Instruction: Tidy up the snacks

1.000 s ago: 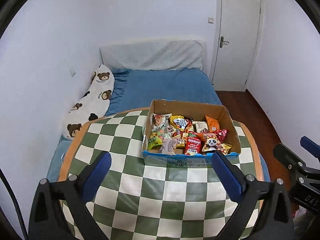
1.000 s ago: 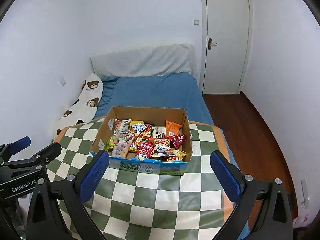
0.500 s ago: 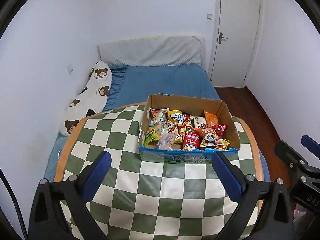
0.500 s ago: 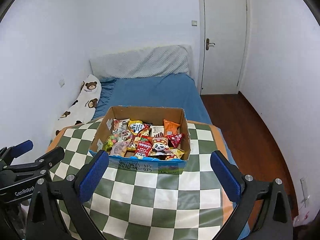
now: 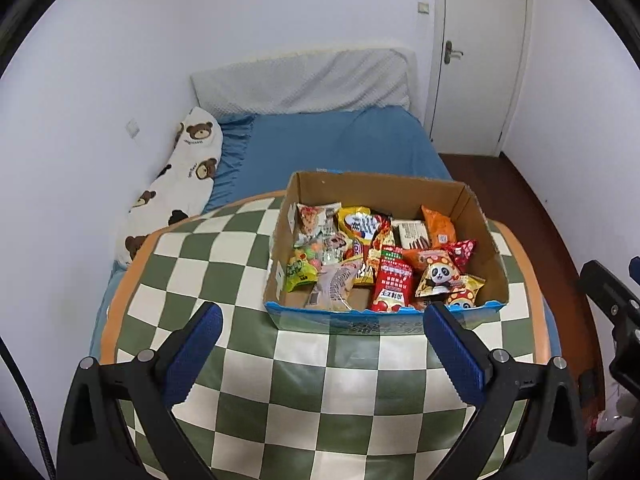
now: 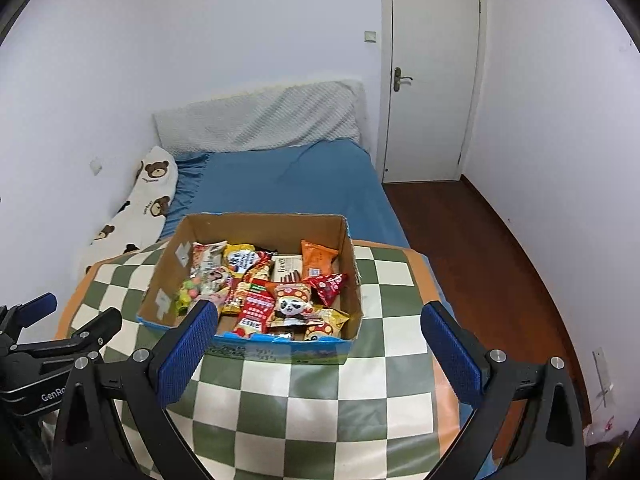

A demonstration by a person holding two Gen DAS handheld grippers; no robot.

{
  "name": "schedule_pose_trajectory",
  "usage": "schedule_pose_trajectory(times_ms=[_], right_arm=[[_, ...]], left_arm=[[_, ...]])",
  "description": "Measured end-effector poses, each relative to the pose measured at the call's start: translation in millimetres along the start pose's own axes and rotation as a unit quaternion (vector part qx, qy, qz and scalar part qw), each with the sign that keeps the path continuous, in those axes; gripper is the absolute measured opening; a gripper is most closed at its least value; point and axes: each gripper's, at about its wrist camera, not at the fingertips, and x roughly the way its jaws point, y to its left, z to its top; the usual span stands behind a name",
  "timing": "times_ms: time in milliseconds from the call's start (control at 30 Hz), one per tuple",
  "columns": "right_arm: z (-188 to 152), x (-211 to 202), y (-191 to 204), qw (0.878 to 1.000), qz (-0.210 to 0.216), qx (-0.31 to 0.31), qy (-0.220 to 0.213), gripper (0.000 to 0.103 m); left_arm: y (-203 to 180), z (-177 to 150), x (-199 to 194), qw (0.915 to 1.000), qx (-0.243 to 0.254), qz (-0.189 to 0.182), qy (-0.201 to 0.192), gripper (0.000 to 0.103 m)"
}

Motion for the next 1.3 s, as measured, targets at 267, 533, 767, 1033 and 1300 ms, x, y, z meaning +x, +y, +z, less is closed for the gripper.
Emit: schedule_pose_trajectory(times_ms=[267,533,767,1033,1300], right_arm=[[-5,39,-1,0.999,-0.001,0.006,0.034,0.103],[-8,47,-3,0.999,-0.004,0.011,0.042,0.103],[-8,47,-4,0.999,-0.004,0.012,0.042,0.103],[-8,46,-3,0.999,-0.006,0.012,0.042,0.103],[-6,44,-2,0.999,-0.003,0.005,0.043,0.103]], left_arm=[[-10,4,25,0.9997,0.007,-0.004,0.021,0.103],[-11,6,28,0.9998,0.006,-0.007,0.018,0.103],[-10,8,24,0.9999,0.004,-0.007,0.012,0.103],[-8,9,19,0.9999,0.005,-0.008,0.006,0.103],[-7,8,16,0.9999,0.005,-0.008,0.006,0.103]])
